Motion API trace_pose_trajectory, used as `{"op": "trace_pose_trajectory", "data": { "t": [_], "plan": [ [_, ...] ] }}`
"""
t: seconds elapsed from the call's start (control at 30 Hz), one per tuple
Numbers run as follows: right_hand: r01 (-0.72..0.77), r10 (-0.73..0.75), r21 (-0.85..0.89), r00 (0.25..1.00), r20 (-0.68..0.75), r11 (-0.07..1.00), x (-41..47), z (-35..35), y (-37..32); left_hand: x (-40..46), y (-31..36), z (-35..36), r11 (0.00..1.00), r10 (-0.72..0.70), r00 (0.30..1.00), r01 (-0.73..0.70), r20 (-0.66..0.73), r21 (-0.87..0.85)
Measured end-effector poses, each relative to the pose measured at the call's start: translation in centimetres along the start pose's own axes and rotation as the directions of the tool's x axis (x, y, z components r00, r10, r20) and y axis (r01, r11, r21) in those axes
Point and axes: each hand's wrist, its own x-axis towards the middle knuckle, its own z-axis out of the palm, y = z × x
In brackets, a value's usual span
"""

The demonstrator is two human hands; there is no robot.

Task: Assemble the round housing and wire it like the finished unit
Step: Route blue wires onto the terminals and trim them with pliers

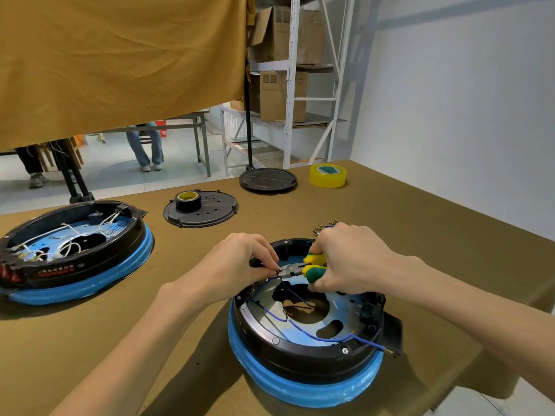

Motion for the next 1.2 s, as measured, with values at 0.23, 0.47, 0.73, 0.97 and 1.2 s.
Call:
{"op": "trace_pose_trajectory", "data": {
  "t": [0.23, 0.47, 0.73, 0.97, 1.2],
  "plan": [
    [-0.09, 0.08, 0.186, 0.995, 0.058, 0.978, 0.0, -0.6, 1.3, -0.1, -0.6, -0.1, 1.0, 0.022, 0.997, -0.022, -0.07, -0.004],
    [-0.46, 0.511, 0.434, 0.86, -0.001, 0.775, 2.9, 3.5, 8.2, -0.1, -0.7, 0.5, 1.0, -0.011, 0.991, 0.009, -0.136, -0.016],
    [-0.677, 0.694, 0.304, 0.717, 0.067, 0.67, 5.1, 9.3, 14.6, 0.2, -0.4, 1.4, 0.996, -0.073, 0.981, 0.063, -0.182, -0.061],
    [-0.655, 0.671, 0.296, 0.739, 0.059, 0.695, 5.4, 9.2, 14.0, 0.2, -0.6, 1.6, 0.996, -0.071, 0.978, 0.06, -0.196, -0.063],
    [0.007, 0.191, 0.612, 0.947, -0.259, 0.791, 2.5, 4.2, 3.9, 0.4, -1.4, 1.9, 0.974, -0.133, 0.975, 0.096, -0.178, -0.204]
  ]
}}
